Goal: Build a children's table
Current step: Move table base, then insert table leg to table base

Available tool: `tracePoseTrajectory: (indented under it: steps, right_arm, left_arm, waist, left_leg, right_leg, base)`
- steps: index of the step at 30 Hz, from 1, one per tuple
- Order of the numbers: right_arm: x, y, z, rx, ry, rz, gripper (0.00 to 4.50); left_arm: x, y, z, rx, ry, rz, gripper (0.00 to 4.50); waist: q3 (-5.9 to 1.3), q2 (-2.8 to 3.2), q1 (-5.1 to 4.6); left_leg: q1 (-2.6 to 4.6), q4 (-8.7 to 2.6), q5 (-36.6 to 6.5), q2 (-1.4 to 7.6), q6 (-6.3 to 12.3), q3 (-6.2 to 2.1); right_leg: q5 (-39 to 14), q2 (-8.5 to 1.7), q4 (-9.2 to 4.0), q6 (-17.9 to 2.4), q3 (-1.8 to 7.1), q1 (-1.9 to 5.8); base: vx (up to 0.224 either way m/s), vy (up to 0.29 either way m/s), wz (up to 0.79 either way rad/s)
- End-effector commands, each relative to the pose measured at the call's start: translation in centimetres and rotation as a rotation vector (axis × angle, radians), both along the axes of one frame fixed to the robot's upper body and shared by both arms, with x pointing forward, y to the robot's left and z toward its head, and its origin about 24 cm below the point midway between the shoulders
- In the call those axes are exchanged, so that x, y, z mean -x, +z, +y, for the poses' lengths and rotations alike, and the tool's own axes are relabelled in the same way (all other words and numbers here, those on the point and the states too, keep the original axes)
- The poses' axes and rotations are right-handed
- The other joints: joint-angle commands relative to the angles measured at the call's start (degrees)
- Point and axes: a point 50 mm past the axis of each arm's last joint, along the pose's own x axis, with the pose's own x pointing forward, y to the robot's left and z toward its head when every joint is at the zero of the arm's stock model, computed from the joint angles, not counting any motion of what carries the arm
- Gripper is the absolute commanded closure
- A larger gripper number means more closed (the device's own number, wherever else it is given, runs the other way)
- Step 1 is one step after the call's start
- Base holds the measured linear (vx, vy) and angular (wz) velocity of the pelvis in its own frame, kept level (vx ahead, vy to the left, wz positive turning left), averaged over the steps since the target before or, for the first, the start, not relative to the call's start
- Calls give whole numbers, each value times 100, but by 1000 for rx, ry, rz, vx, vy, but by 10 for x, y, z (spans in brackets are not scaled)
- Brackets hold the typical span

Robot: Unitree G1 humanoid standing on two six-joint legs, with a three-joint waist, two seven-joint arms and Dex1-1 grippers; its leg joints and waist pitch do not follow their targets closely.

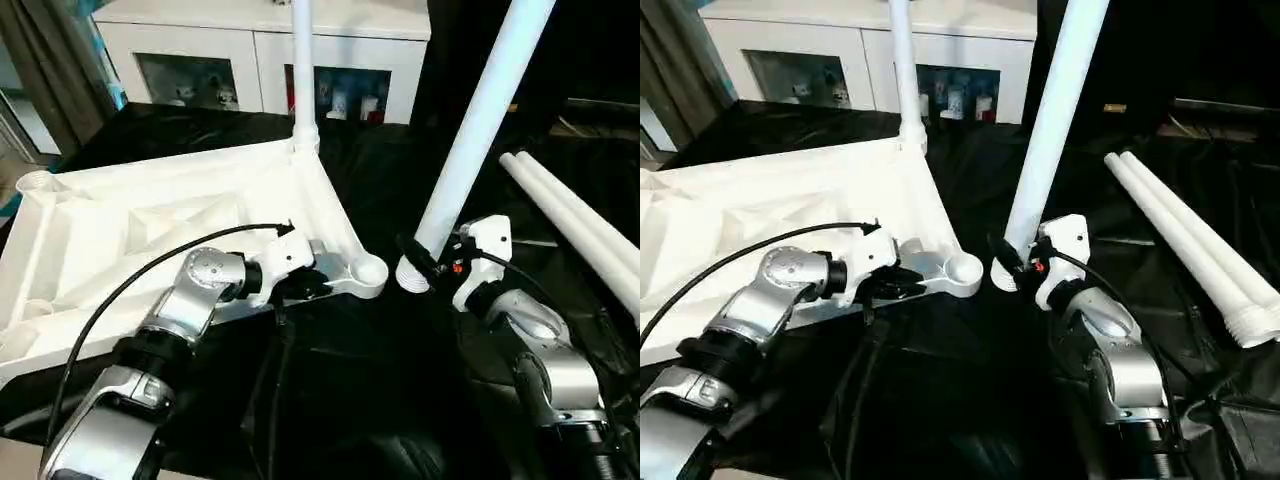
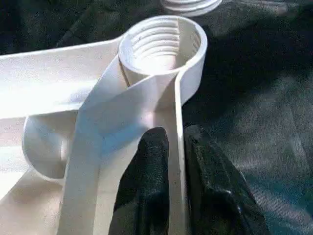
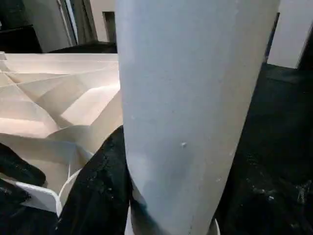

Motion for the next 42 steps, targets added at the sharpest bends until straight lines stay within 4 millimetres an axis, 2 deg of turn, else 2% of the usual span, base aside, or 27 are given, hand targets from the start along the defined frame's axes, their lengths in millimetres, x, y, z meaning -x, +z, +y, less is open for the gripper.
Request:
tracePoseTrajectory:
  steps: [1,7,9,12,15,20,21,23,24,26,27,29,38,42]
  right_arm:
    - [-3,3,1,-2,7,-5,262]
    - [-3,3,3,-5,17,-5,262]
    - [-3,4,4,-7,20,-5,262]
    - [-4,5,5,-12,31,-7,262]
    - [-5,7,9,-23,52,-12,262]
    - [-7,16,18,-106,137,-13,262]
    - [-9,20,22,-128,168,-14,262]
    - [-13,22,26,-139,188,-8,262]
    - [-15,21,27,-137,196,-1,262]
    - [-18,18,29,-122,208,26,262]
    - [-20,13,30,-83,218,55,262]
    - [-22,9,31,-58,225,76,262]
    - [-25,2,40,-28,317,162,262]
    - [-24,2,42,-14,346,175,262]
  left_arm:
    - [-1,-1,7,-39,-3,8,381]
    - [0,-2,14,-53,-1,28,381]
    - [0,-3,15,-45,4,42,415]
    - [1,-4,17,-40,3,52,415]
    - [2,-4,17,-36,4,55,442]
    - [5,-4,14,11,-10,49,450]
    - [7,-4,12,31,-30,49,450]
    - [10,-4,9,44,-45,51,450]
    - [10,-4,8,45,-48,51,450]
    - [10,-5,7,41,-51,49,450]
    - [10,-5,7,40,-51,49,450]
    - [10,-5,7,39,-51,48,450]
    - [9,-4,8,28,-40,38,450]
    - [8,-4,8,27,-39,38,450]
  waist:
    - [-420,-91,9]
    - [-431,-101,14]
    - [-434,-107,17]
    - [-435,-113,19]
    - [-439,-111,14]
    - [-447,-109,13]
    - [-452,-127,13]
    - [-462,-111,18]
    - [-469,-150,13]
    - [-457,-144,25]
    - [-457,-173,21]
    - [-458,-159,29]
    - [-467,-198,22]
    - [-468,-192,28]
  left_leg:
    - [18,-361,-33,302,534,-98]
    - [20,-353,29,302,536,-95]
    - [18,-348,72,299,562,-93]
    - [23,-344,69,300,569,-90]
    - [16,-345,62,298,564,-95]
    - [14,-334,119,302,637,-95]
    - [8,-332,176,300,657,-96]
    - [20,-321,247,308,679,-94]
    - [11,-320,315,300,703,-92]
    - [23,-314,280,295,707,-73]
    - [19,-320,298,295,702,-74]
    - [19,-319,310,293,667,-75]
    - [22,-313,330,294,688,-75]
    - [33,-315,254,305,638,-74]
  right_leg:
    - [436,-501,-341,-1446,289,361]
    - [518,-502,-320,-1460,287,363]
    - [572,-503,-312,-1468,287,365]
    - [565,-502,-311,-1490,287,359]
    - [527,-507,-309,-1479,285,371]
    - [610,-509,-294,-1517,285,374]
    - [683,-505,-276,-1534,282,383]
    - [773,-503,-262,-1547,279,367]
    - [839,-503,-245,-1573,275,375]
    - [724,-503,-268,-1579,279,355]
    - [683,-494,-264,-1572,272,358]
    - [614,-504,-263,-1558,271,358]
    - [695,-500,-251,-1525,273,365]
    - [629,-506,-261,-1539,277,356]
  base:
    - [0,0,0]
    - [0,0,0]
    - [0,0,0]
    - [0,0,0]
    - [0,0,0]
    - [0,0,0]
    - [0,0,0]
    - [0,0,0]
    - [0,0,0]
    - [0,0,0]
    - [0,0,0]
    - [0,0,0]
    - [0,0,0]
    - [0,0,0]
